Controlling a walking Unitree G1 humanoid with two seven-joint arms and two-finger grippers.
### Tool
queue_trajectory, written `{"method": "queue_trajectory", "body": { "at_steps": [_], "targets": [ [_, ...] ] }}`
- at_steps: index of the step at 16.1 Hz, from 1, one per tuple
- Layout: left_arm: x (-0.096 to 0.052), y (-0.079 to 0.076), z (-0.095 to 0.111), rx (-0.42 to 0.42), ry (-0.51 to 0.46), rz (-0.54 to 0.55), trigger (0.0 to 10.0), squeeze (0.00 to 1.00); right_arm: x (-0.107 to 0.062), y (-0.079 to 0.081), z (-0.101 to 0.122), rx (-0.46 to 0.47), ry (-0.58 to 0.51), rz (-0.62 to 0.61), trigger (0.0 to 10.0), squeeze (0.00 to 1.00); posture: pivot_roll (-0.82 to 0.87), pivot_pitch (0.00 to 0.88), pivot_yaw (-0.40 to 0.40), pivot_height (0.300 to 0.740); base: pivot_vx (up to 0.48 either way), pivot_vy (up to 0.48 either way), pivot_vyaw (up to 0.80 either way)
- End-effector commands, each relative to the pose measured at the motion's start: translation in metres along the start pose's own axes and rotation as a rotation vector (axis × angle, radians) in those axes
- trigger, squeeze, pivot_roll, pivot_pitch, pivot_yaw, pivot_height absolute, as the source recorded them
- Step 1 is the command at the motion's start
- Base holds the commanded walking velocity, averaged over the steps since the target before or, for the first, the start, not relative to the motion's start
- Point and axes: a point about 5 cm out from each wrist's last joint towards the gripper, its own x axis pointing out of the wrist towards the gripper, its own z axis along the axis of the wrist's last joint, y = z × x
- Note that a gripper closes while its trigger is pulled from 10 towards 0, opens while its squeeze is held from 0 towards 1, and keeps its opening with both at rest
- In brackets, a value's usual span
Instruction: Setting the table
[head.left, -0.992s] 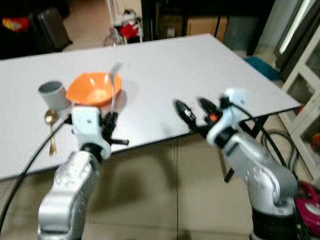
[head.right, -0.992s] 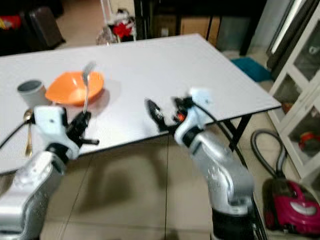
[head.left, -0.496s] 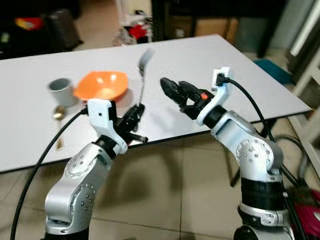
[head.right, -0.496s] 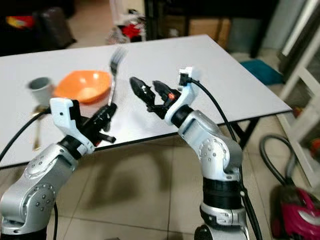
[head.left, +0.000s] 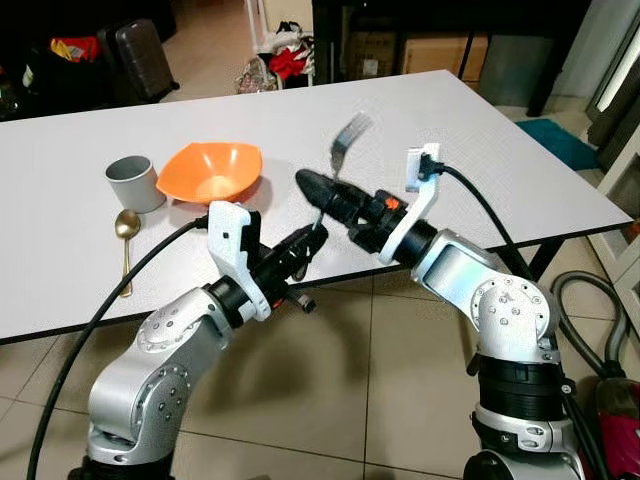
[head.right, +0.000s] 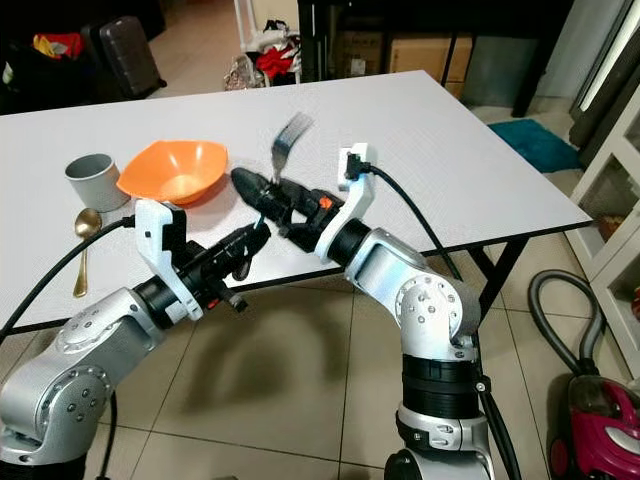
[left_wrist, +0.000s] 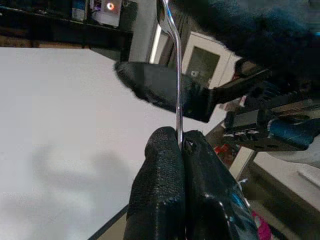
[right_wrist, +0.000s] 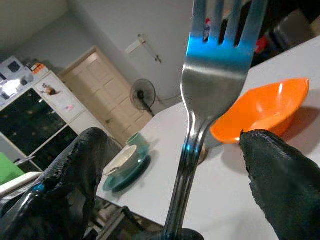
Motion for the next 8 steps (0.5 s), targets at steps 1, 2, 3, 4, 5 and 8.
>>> {"method": "queue_trajectory", "body": {
  "at_steps": [1, 2, 3, 4, 5, 8],
  "targets": [
    [0.0012, -0.0022, 0.0048, 0.053, -0.011, -0.021, 10.0, 0.0, 0.0024, 0.0029, -0.0003, 0.008, 0.012, 0.005, 6.7, 0.0, -0.03, 0.003, 0.075, 0.74, 0.0, 0.0, 0.0],
    [0.0021, -0.0023, 0.0043, 0.08, -0.003, -0.027, 10.0, 0.0, 0.0024, 0.0014, -0.0014, 0.021, 0.011, -0.005, 0.0, 0.0, -0.03, 0.002, 0.075, 0.74, 0.0, 0.0, 0.0],
    [0.0024, -0.0021, 0.0042, 0.085, -0.003, -0.027, 10.0, 0.0, 0.0022, 0.0012, -0.0016, 0.026, 0.01, -0.006, 0.0, 0.0, -0.03, 0.002, 0.074, 0.74, 0.0, 0.0, 0.0],
    [0.0025, -0.0014, 0.0047, 0.085, -0.006, -0.026, 10.0, 0.0, 0.0016, 0.0014, -0.0018, 0.033, 0.012, -0.007, 0.0, 0.0, -0.03, 0.001, 0.074, 0.74, 0.0, 0.0, 0.0],
    [0.0023, -0.0013, 0.0049, 0.088, -0.006, -0.026, 10.0, 0.0, 0.0015, 0.0013, -0.0023, 0.037, 0.011, -0.007, 0.0, 0.0, -0.03, 0.001, 0.074, 0.74, 0.0, 0.0, 0.0],
    [-0.0005, 0.0011, 0.0053, 0.102, -0.006, -0.021, 10.0, 0.0, 0.0014, 0.0008, -0.0039, 0.06, 0.007, -0.005, 0.0, 0.0, -0.02, 0.002, 0.074, 0.74, 0.0, 0.0, 0.0]
  ]
}}
